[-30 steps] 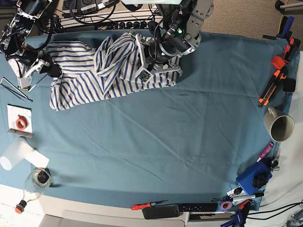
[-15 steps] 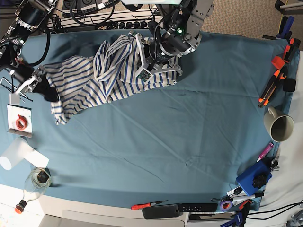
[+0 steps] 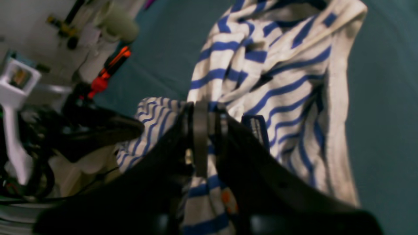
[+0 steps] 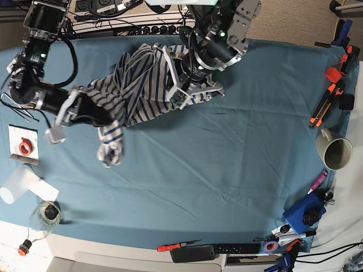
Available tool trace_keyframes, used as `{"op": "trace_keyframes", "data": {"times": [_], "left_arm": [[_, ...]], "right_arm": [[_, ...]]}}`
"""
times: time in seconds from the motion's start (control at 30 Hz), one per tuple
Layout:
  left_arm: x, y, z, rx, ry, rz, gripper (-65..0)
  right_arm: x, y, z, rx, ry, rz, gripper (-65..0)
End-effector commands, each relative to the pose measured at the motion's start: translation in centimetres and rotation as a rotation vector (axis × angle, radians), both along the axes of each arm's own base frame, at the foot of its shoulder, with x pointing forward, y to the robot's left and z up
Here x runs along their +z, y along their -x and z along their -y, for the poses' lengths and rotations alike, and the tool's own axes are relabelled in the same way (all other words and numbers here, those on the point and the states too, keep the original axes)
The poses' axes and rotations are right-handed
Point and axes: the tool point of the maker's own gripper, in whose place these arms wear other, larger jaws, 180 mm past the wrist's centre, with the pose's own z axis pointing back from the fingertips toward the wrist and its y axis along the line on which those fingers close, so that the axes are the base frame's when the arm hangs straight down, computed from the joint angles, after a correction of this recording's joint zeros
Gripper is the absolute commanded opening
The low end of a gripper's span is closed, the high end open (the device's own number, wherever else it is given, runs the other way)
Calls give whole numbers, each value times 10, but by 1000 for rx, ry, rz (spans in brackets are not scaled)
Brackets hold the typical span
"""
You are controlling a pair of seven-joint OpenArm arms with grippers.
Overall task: Fold the T-shirt properly
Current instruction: 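Fold the lifted end over onto the stack toward the left gripper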
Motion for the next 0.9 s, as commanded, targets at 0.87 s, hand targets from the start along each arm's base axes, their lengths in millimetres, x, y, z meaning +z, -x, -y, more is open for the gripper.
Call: {"op": "trace_keyframes", "data": {"times": [0.87], "left_arm": [[-59, 20, -33, 80, -261, -102, -650]], "right_arm": [[0, 44, -108, 405, -21, -10, -650]]}}
